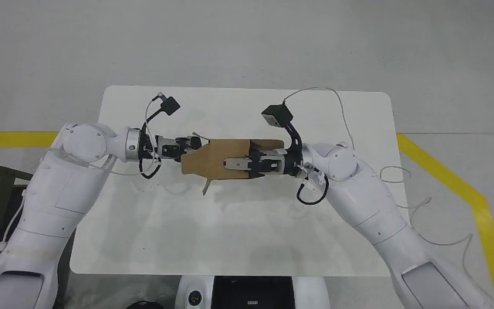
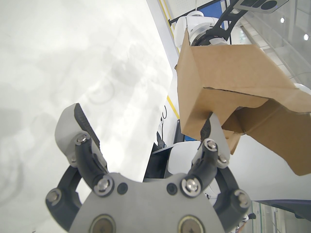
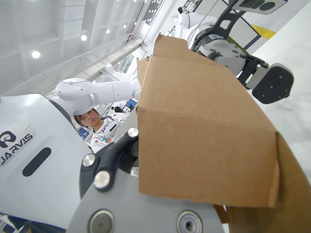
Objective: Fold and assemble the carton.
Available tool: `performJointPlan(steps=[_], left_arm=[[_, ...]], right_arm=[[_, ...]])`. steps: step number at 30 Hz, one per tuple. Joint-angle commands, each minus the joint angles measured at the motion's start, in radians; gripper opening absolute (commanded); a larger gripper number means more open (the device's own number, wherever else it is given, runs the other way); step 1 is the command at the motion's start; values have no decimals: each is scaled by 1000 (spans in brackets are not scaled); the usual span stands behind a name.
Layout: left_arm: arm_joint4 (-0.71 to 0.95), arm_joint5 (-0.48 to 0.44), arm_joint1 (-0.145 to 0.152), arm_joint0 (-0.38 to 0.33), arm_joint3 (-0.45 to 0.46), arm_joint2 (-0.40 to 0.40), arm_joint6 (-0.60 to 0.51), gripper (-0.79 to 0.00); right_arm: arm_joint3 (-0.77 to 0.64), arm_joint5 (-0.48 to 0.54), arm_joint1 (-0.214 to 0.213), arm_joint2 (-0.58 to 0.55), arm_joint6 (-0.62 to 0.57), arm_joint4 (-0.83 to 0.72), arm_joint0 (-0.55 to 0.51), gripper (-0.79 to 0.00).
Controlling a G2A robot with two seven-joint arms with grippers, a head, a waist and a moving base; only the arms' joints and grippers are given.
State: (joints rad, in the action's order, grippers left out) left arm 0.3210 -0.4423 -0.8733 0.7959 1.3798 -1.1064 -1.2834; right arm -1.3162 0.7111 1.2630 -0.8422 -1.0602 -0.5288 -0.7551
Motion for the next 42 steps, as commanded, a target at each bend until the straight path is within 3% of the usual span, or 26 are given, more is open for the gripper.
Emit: performJointPlan(steps=[1, 22, 34, 42], left_arm=[[2, -1, 0, 0, -2, -2, 1, 0], [17, 2, -2, -5, -10, -4, -2, 0], [-16, 18, 7, 44, 34, -8, -35, 0], [-10, 15, 2, 28, 41, 0, -16, 0]], right_arm=[[1, 1, 1, 0, -2, -1, 0, -785], [15, -2, 14, -11, -3, 6, 6, -785], [41, 5, 4, -97, 131, 84, -17, -785], [21, -14, 9, -85, 145, 129, -29, -785]])
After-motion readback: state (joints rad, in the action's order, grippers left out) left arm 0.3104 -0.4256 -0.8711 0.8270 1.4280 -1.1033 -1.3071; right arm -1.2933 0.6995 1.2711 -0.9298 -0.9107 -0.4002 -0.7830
